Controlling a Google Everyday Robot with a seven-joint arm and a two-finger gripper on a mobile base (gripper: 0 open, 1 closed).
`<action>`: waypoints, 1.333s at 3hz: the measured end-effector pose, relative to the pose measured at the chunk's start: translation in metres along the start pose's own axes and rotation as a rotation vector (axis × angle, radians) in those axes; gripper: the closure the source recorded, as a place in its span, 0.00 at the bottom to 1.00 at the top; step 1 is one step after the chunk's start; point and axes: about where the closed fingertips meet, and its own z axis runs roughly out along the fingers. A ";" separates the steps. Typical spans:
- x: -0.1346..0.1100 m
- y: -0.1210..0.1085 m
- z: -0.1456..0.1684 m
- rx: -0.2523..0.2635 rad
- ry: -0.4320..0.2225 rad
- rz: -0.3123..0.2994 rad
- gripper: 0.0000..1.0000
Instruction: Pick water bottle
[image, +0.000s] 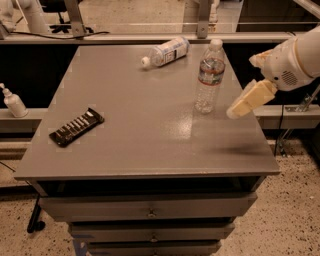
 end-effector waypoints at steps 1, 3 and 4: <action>-0.020 -0.005 0.025 -0.016 -0.125 0.058 0.00; -0.041 -0.014 0.067 -0.028 -0.279 0.131 0.17; -0.046 -0.018 0.073 -0.018 -0.304 0.151 0.41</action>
Offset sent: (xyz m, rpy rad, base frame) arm 0.0608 0.0644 -0.0234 0.3606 -0.0573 -0.0160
